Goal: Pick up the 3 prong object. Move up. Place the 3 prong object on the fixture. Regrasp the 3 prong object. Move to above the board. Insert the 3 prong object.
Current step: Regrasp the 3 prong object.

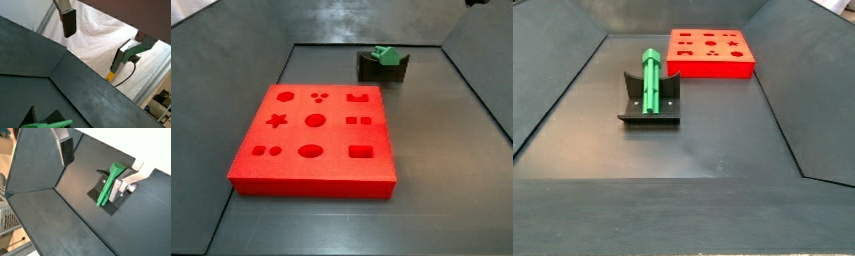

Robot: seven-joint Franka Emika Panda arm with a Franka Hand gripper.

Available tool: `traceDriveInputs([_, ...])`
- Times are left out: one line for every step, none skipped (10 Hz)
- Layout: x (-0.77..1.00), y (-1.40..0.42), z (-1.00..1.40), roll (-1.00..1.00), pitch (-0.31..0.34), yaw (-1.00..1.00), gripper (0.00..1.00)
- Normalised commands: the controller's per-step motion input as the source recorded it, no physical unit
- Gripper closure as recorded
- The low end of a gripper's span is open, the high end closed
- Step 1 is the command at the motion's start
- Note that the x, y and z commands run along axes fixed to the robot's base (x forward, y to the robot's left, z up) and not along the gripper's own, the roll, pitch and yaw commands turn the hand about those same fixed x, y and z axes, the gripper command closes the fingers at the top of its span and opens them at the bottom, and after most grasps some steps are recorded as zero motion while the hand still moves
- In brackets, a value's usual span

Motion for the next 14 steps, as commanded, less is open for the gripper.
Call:
traceDriveInputs([0.26, -0.05, -0.03, 0.13, 0.06, 0.1, 0.0])
traceDriveInputs([0.25, -0.05, -0.03, 0.13, 0.062, 0.1, 0.0])
traceDriveInputs([0.25, -0.05, -0.03, 0.13, 0.062, 0.1, 0.0])
traceDriveInputs([0.25, -0.05, -0.03, 0.13, 0.063, 0.1, 0.0])
traceDriveInputs([0.25, -0.05, -0.03, 0.13, 0.063, 0.1, 0.0])
traceDriveInputs([0.25, -0.05, -0.03, 0.13, 0.063, 0.1, 0.0])
traceDriveInputs([0.25, -0.05, -0.03, 0.13, 0.064, 0.1, 0.0])
traceDriveInputs([0.25, -0.05, -0.03, 0.13, 0.064, 0.1, 0.0])
traceDriveInputs([0.25, -0.05, -0.03, 0.13, 0.064, 0.1, 0.0])
traceDriveInputs([0.25, -0.05, -0.03, 0.13, 0.064, 0.1, 0.0])
traceDriveInputs([0.25, -0.05, -0.03, 0.13, 0.064, 0.1, 0.0])
traceDriveInputs([0.25, -0.05, -0.03, 0.13, 0.064, 0.1, 0.0])
traceDriveInputs([0.25, -0.05, -0.03, 0.13, 0.064, 0.1, 0.0])
traceDriveInputs([0.09, 0.04, -1.0, 0.15, 0.17, 0.09, 0.0])
